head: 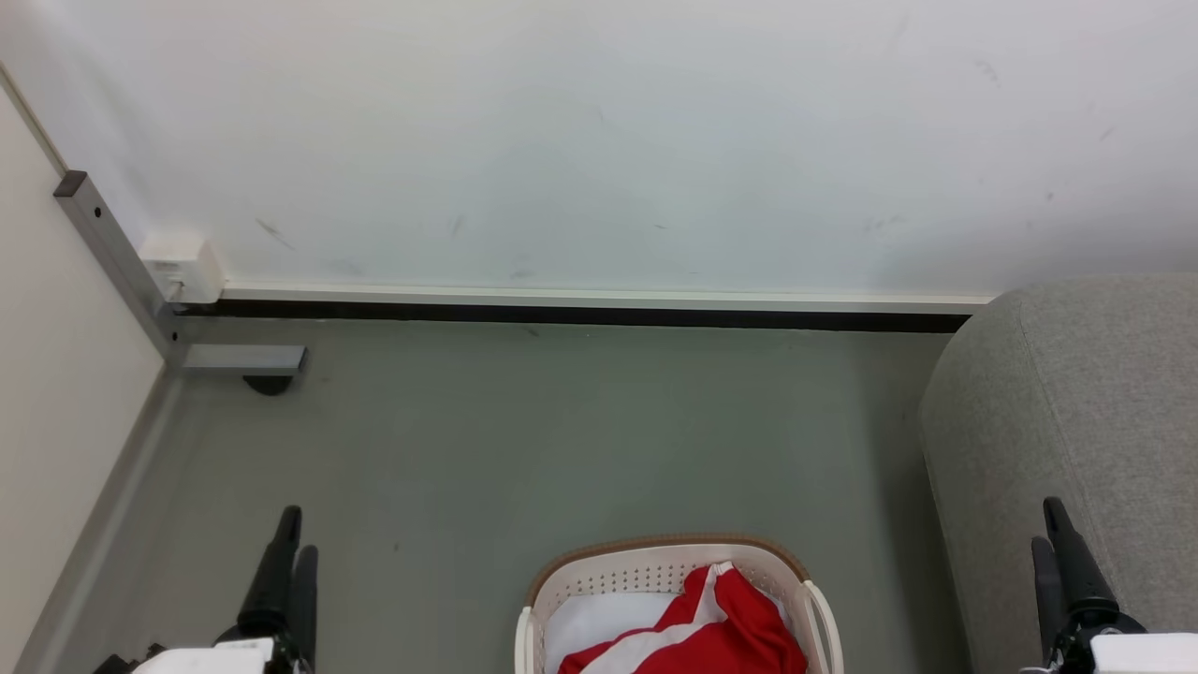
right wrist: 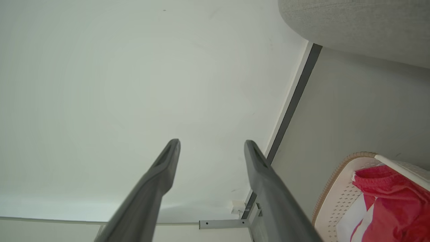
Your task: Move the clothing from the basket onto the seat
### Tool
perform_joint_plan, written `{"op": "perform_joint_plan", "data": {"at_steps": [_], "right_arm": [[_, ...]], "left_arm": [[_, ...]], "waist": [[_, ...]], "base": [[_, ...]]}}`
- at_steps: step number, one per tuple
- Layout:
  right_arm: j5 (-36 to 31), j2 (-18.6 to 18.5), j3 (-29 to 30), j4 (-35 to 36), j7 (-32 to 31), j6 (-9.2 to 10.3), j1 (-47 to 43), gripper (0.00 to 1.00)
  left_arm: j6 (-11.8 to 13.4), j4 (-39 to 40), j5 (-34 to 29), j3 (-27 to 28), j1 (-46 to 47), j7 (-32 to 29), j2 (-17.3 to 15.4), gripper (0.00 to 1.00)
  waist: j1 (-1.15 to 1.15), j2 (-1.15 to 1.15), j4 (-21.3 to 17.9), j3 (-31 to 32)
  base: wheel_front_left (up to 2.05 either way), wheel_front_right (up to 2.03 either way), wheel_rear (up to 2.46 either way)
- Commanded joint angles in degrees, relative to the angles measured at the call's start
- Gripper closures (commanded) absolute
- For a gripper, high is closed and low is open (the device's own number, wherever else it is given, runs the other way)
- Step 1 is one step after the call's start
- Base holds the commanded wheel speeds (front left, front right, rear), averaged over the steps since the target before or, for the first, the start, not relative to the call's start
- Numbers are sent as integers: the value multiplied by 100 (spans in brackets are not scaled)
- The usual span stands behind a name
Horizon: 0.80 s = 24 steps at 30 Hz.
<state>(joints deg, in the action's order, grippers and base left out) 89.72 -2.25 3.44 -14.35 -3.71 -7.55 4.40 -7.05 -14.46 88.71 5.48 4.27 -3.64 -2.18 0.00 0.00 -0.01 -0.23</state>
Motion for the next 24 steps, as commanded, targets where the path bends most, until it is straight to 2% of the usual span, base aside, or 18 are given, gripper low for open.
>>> {"op": "perform_joint_plan", "data": {"at_steps": [1,9,24], "right_arm": [[-146,-74,-60,157,68,1,143,0],[-802,-56,-209,309,275,2,173,0],[-2374,-59,-458,572,616,3,193,0]], "left_arm": [[-18,153,-220,9,127,63,-32,0],[-16,369,-1072,31,113,270,-38,0],[196,709,-2923,-187,23,611,-50,0]], "waist": [[0,0,0,0],[0,0,-3,2],[0,0,-21,7]], "base": [[0,0,0],[0,0,0],[0,0,0]]}}
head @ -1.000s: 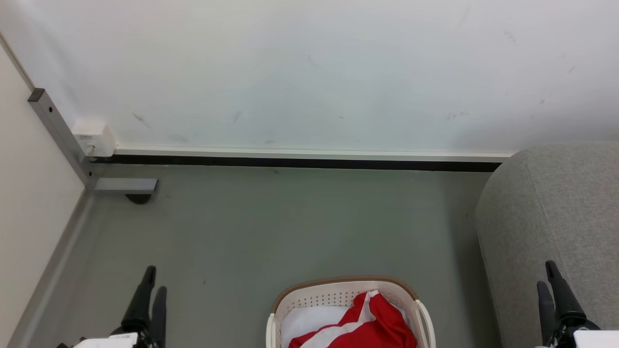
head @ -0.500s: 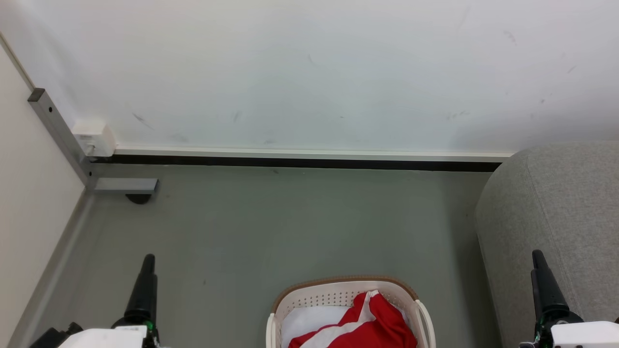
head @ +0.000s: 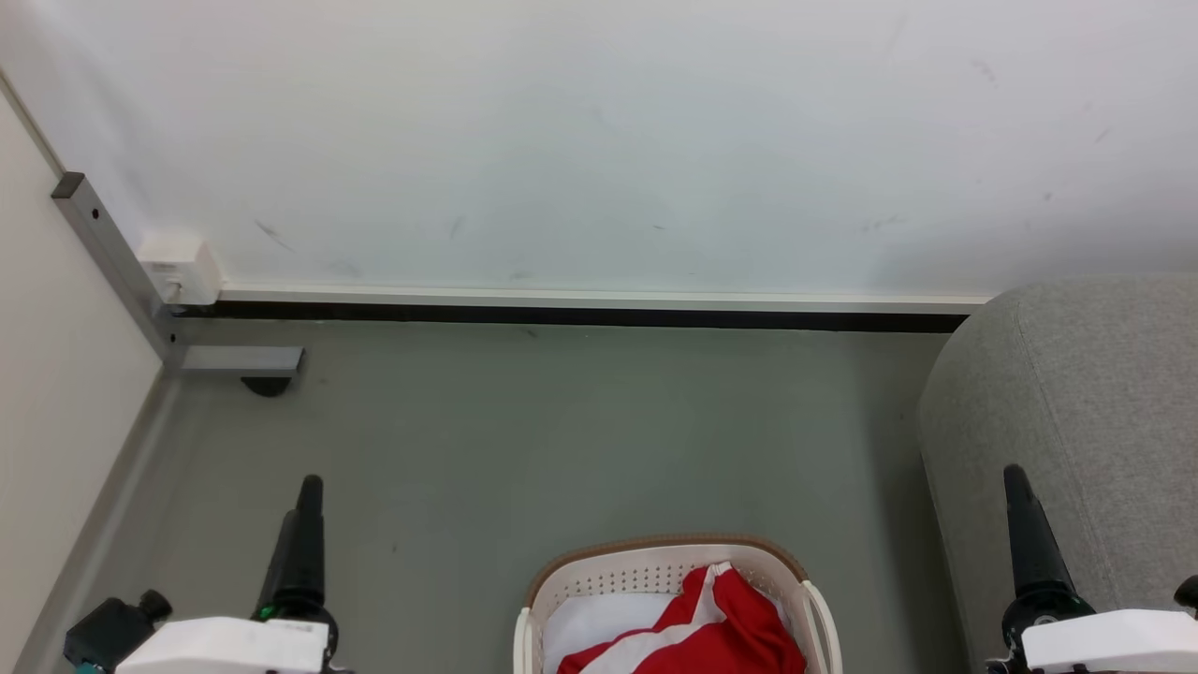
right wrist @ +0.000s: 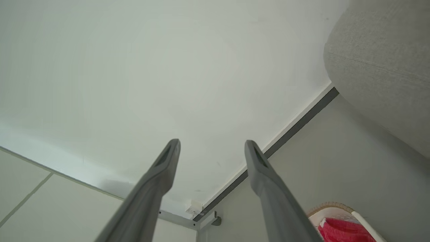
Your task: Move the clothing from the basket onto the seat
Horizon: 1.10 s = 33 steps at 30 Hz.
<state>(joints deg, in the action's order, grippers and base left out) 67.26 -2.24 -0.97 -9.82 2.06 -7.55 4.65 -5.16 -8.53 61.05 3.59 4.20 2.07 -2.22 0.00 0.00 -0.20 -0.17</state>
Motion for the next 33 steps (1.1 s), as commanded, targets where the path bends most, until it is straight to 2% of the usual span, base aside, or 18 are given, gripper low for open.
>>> {"op": "perform_joint_plan", "data": {"at_steps": [1,18,33], "right_arm": [[-224,-61,-34,133,62,3,164,0],[-2035,-69,-276,93,368,5,140,0],[-3441,-75,-435,-212,618,6,167,0]], "left_arm": [[25,132,-276,-18,20,62,-46,0],[380,163,-2164,-286,-98,370,-85,0],[577,163,-3180,-516,-144,617,-186,0]], "waist": [[0,0,-3,0],[0,0,-13,29],[0,0,-28,43]], "base": [[0,0,0],[0,0,0],[0,0,0]]}}
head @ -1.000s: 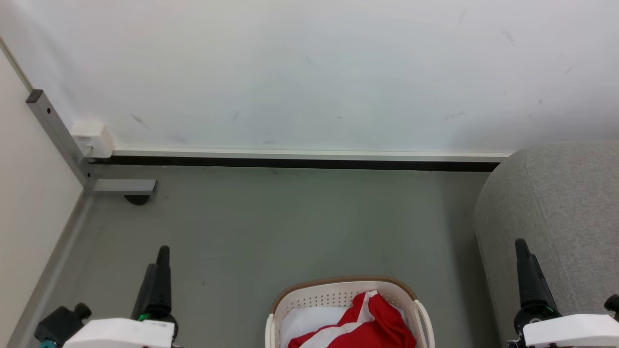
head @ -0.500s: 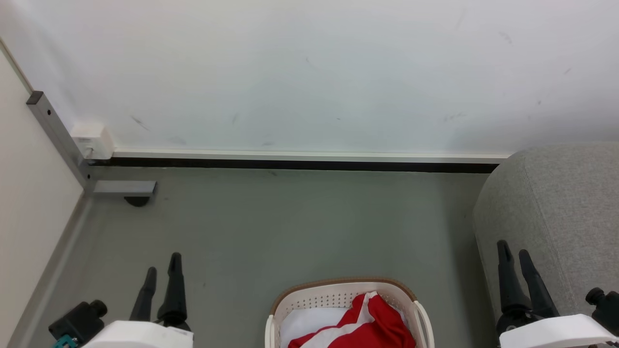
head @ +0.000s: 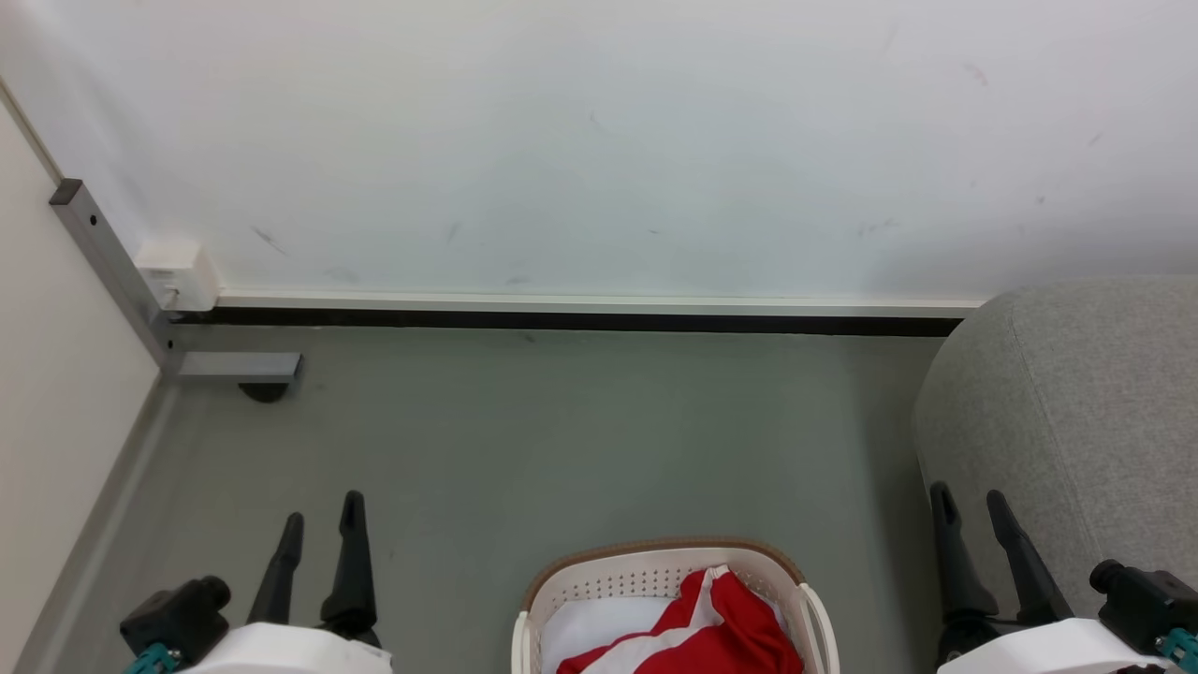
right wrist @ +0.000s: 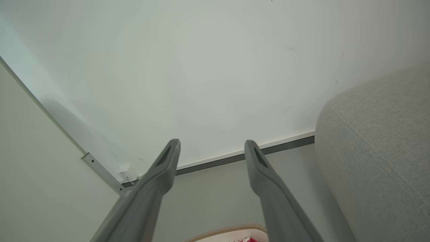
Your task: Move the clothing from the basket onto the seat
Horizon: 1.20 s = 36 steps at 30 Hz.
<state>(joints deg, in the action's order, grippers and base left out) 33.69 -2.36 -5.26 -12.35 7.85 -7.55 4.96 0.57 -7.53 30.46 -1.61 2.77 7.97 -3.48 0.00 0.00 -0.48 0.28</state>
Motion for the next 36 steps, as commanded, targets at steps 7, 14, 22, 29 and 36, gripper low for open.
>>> {"op": "perform_joint_plan", "data": {"at_steps": [7,14,22,29,36], "right_arm": [[-510,-65,-42,-34,145,7,147,0],[-873,-68,-90,-38,246,8,162,0],[-1213,-70,-152,-64,352,8,193,0],[-1494,-71,-234,-72,433,9,195,0],[-1759,-71,-299,-38,514,10,201,0]], "left_arm": [[44,40,-525,-58,-22,134,-83,0],[70,0,-888,-89,-19,236,-115,0],[53,-40,-1301,-104,39,333,-127,0],[45,-18,-1628,-146,-2,421,-95,0],[40,5,-1943,-165,-25,504,-63,0]], "waist": [[0,0,-12,5],[0,0,-14,14],[0,0,-15,26],[0,0,-29,35],[0,0,-41,42]], "base": [[0,0,0],[0,0,0],[0,0,0],[0,0,0],[0,0,0]]}}
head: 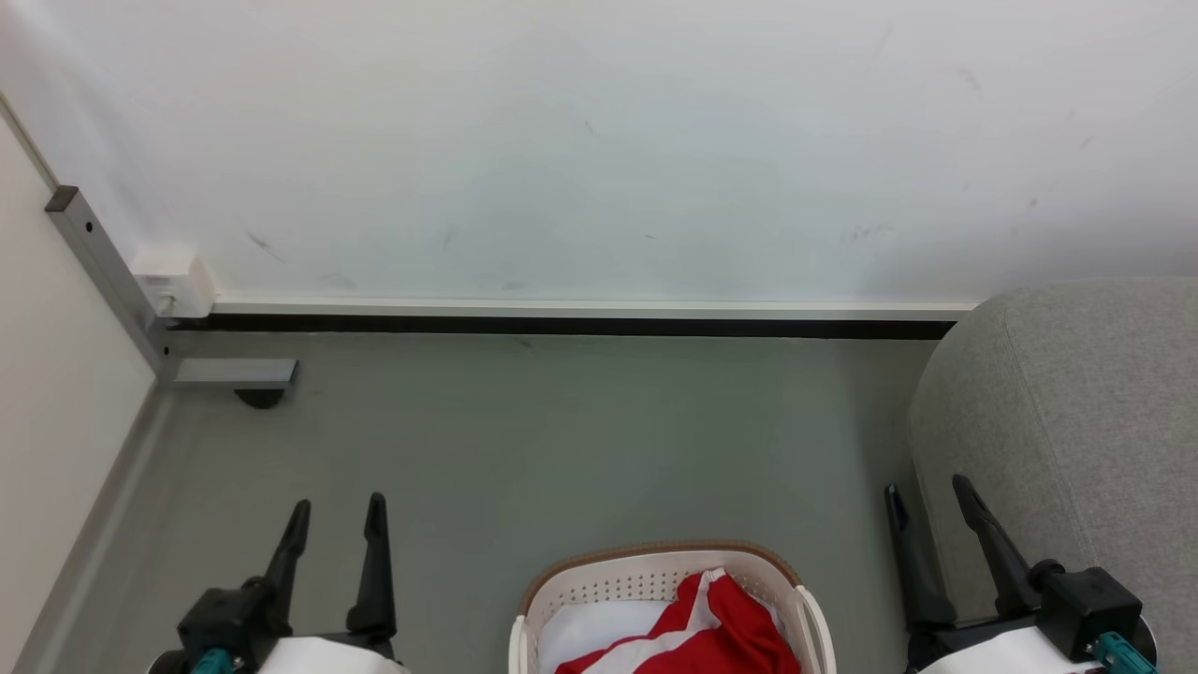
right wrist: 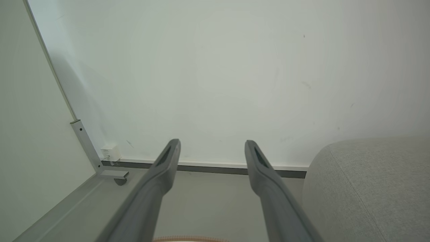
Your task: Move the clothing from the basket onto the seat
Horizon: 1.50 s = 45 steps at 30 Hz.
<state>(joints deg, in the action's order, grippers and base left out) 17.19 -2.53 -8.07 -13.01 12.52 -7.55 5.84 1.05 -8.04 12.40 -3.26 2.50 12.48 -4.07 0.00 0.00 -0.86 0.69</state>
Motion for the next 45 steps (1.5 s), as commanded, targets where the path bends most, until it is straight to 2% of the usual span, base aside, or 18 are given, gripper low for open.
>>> {"op": "perform_joint_plan", "data": {"at_steps": [1,23,37,45], "right_arm": [[-152,-54,-27,32,61,10,117,0],[-894,-55,-132,125,280,12,117,0],[-772,-53,-167,139,264,12,104,0],[-639,-51,-117,194,264,12,194,0]], "left_arm": [[-9,53,-174,1,-8,67,2,0],[-20,64,-1003,-20,-59,275,82,0],[-86,71,-977,0,-85,271,102,0],[-182,42,-852,-21,10,270,107,0]], "waist": [[0,0,-5,1],[0,0,-28,16],[0,0,-99,-23],[0,0,-282,-178]], "base": [[0,0,0],[0,0,0],[0,0,0],[0,0,0]]}}
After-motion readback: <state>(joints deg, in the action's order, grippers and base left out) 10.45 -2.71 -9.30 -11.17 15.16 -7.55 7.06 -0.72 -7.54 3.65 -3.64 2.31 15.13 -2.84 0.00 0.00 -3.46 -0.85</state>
